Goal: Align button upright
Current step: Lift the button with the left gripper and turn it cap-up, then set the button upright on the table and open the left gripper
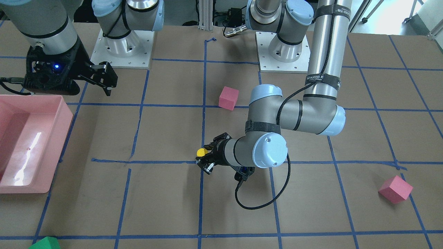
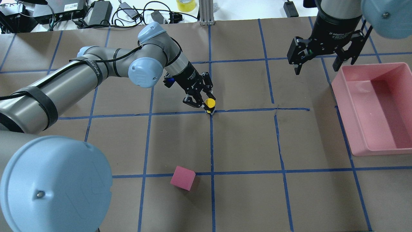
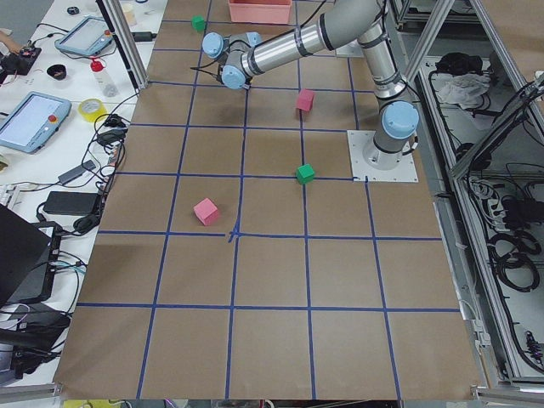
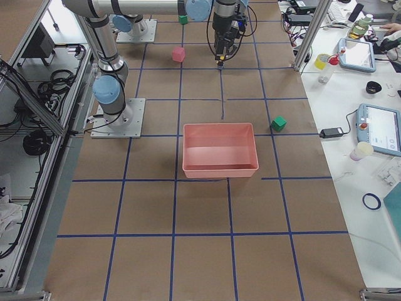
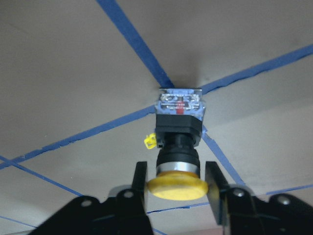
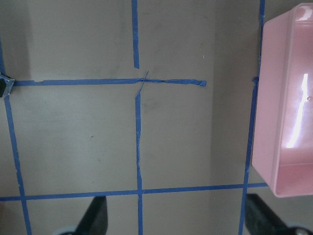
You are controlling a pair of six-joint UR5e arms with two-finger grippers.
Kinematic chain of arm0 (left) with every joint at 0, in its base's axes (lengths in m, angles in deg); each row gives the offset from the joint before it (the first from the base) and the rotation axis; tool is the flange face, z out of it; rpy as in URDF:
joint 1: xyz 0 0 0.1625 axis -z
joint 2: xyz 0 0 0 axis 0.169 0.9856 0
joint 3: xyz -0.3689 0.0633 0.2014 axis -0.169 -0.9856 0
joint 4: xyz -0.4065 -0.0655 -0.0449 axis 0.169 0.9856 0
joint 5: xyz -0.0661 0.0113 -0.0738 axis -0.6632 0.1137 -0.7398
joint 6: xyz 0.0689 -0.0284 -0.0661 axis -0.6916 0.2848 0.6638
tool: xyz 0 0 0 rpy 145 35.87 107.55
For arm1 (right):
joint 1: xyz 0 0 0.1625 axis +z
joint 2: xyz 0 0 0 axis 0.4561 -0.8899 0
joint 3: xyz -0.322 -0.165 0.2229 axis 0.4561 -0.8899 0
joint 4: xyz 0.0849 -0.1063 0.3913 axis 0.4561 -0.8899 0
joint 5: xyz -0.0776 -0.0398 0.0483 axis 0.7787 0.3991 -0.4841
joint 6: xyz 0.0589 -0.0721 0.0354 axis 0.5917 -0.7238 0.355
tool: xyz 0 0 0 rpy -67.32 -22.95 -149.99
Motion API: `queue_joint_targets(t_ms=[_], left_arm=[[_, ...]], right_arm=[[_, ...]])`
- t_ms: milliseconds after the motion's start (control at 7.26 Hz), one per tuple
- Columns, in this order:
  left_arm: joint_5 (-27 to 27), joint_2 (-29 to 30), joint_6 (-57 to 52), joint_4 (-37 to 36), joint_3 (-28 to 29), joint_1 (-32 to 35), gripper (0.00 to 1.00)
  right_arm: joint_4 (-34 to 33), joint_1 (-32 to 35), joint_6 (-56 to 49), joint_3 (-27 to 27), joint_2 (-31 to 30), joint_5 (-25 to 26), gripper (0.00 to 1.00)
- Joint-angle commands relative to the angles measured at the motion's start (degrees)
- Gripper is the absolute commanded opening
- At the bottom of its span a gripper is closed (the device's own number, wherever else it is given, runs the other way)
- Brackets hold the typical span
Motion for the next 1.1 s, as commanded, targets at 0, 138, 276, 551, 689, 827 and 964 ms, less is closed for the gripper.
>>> queue_joint_targets(t_ms=[0, 138, 276, 551, 689, 827, 964], left_arm=[[0.04, -1.6, -1.19, -0.17, -0.3, 0.0, 1.0], [1.43, -3.53, -3.63, 0.61, -0.22, -0.09, 1.0], [4.67, -6.16, -6.18, 0.79, -0.3, -0.7, 1.0], [7.06, -11.78, -7.51, 2.36, -0.04, -2.45, 1.0], [7.51, -15.55, -16.49, 4.99, 0.22, -2.72, 1.0], [10.99, -18.98, -24.84, 8.75, 0.57, -2.99, 1.0], [16.16, -22.23, -34.41, 12.45, 0.66, -3.69, 1.0]], right_arm=[[-0.07, 0.0, 0.0, -0.08, -0.04, 0.0, 1.0], [-0.16, 0.0, 0.0, -0.08, -0.04, 0.0, 1.0], [-0.25, 0.0, 0.0, -0.08, -0.04, 0.0, 1.0], [-0.33, -0.09, -0.09, -0.08, 0.05, 0.0, 1.0], [-0.16, -0.18, -0.18, -0.08, -0.04, -0.35, 1.0], [-0.42, -0.18, -0.26, -0.08, 0.05, -0.35, 1.0], [-0.34, -0.26, -0.87, -0.08, -0.04, -1.31, 1.0]])
